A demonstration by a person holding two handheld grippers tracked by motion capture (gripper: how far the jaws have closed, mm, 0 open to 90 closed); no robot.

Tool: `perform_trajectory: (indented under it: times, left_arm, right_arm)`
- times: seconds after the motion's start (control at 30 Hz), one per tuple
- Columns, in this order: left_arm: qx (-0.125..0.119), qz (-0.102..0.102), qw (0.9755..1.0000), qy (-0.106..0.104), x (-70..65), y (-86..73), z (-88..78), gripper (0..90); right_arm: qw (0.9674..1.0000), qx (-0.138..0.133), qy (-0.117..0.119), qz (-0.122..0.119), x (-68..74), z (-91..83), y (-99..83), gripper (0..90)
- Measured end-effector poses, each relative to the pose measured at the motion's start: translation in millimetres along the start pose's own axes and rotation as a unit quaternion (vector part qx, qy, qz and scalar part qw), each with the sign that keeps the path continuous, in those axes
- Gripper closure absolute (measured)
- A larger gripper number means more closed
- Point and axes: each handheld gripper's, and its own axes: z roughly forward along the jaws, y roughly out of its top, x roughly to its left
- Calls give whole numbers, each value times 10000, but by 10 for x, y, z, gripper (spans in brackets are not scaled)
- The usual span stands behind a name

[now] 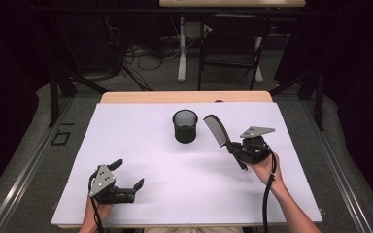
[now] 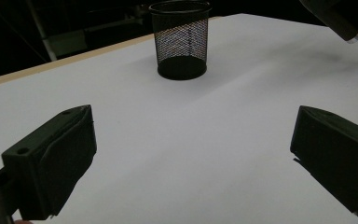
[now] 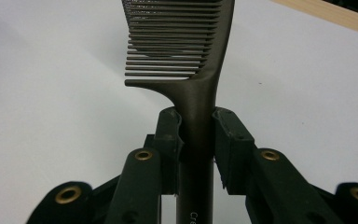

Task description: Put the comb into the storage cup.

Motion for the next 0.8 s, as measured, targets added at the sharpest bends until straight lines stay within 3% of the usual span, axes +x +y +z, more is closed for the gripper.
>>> perform_trajectory:
  times: [0.8]
  left_arm:
    - [5,3,10000,30,4,-2,-7,3]
  right_arm:
    - [9995,-294,41,78,-12,0,89,727]
